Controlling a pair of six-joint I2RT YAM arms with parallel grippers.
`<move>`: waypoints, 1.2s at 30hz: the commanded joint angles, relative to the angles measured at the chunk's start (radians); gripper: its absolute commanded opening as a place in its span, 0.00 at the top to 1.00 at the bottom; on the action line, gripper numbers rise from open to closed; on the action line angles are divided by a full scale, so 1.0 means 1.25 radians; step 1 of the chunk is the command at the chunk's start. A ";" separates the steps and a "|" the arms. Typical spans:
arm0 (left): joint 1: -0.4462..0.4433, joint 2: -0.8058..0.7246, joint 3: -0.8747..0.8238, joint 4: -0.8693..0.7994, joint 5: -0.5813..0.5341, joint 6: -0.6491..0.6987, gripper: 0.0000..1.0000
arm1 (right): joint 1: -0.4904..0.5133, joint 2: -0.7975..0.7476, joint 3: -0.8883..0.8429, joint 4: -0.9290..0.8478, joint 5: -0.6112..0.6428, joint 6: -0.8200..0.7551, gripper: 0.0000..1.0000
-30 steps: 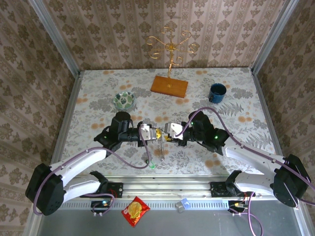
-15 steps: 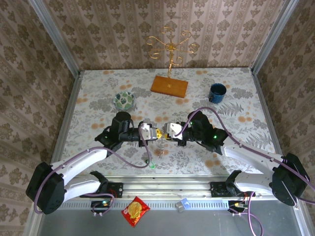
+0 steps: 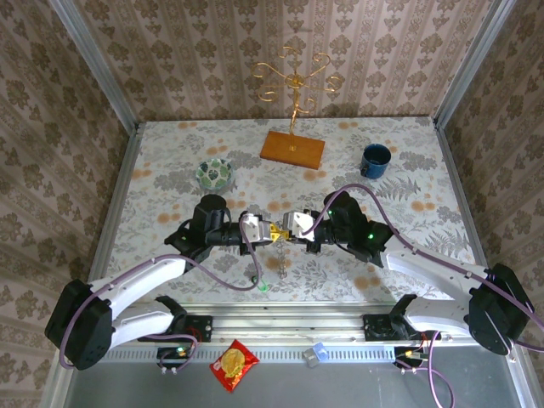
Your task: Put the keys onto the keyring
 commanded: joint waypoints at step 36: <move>-0.008 -0.152 0.021 -0.037 -0.246 -0.113 1.00 | -0.025 -0.182 -0.052 0.022 0.125 0.239 0.63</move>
